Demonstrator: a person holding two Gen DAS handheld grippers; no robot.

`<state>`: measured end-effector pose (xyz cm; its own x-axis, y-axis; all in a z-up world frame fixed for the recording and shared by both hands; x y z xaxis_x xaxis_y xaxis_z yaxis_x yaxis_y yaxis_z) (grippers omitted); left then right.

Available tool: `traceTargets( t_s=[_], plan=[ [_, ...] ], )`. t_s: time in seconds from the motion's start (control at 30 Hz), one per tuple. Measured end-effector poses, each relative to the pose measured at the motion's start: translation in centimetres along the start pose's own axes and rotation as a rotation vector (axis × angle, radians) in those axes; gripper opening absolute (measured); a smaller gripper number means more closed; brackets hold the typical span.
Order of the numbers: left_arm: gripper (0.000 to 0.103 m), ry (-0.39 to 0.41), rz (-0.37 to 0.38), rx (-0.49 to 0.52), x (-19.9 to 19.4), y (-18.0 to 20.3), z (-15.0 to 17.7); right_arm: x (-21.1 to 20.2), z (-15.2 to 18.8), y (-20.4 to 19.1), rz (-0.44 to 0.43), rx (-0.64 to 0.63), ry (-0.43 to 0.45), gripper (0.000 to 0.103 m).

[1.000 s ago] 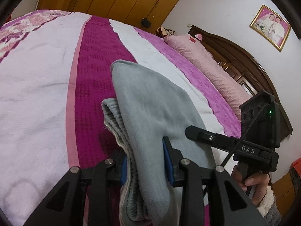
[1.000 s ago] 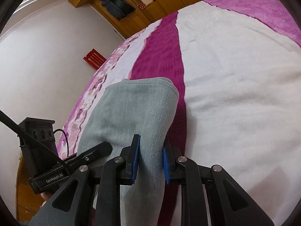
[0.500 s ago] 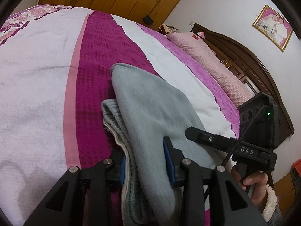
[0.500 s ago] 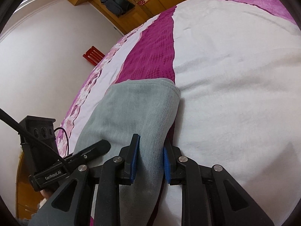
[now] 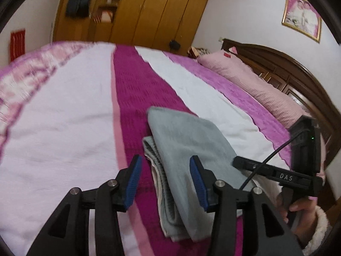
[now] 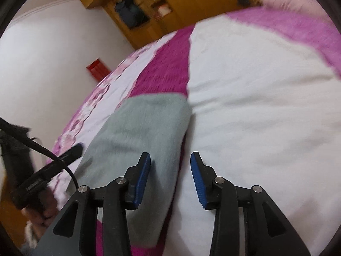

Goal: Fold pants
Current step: 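Press the folded stack flat and open both tools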

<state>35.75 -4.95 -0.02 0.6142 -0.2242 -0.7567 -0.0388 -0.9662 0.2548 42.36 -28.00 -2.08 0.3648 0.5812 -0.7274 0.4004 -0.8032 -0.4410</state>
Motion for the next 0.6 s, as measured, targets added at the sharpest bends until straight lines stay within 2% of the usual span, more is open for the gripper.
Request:
traceTargets(
  t_s=[0.03,0.07,0.1,0.17,0.23,0.33,0.4,0.5,0.6],
  plan=[
    [0.047,0.026,-0.018,0.007,-0.9,0.4,0.4,-0.9,0.2,-0.5,0.0,-0.006,0.037,0.013],
    [0.043,0.046,-0.011,0.018,-1.7,1.0,0.6,-1.6,0.2,-1.3,-0.021,-0.016,0.058,0.003],
    [0.03,0.053,0.023,0.032,-2.3,1.6,0.9,-2.1,0.4,-2.2,-0.032,-0.03,0.076,0.0],
    [0.016,0.026,0.077,0.057,-2.4,2.5,1.1,-2.6,1.2,-4.1,-0.048,-0.071,0.091,0.0],
    [0.009,-0.01,0.078,0.076,-1.4,3.5,1.3,-1.9,2.3,-6.2,-0.037,-0.126,0.066,0.0],
    [0.007,-0.077,0.036,0.089,0.9,3.8,2.0,-0.1,3.8,-8.1,0.014,-0.187,0.015,0.0],
    [0.004,-0.097,0.007,0.078,1.8,3.3,2.5,0.9,4.4,-7.6,0.055,-0.166,-0.022,0.0],
    [0.004,-0.102,0.044,0.04,1.9,2.0,3.1,-0.1,4.7,-4.9,0.028,-0.064,-0.013,0.0],
    [0.004,-0.104,0.042,0.039,1.3,2.0,3.2,-1.3,4.4,-3.1,-0.021,-0.011,-0.003,0.0]
  ],
)
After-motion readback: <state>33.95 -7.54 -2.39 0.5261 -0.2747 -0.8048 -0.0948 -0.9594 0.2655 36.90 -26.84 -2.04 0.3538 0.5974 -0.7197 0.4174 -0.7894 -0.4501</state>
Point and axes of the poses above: each gripper's, at about its wrist camera, not at the fingertips, and x roughly the way its jaws point, y to its right, z to its underside, the point moved 1 cm from there along x, roughly the way its jaws point, and after that the axes turned 14 degrees about -y, right-handed, at the moved point
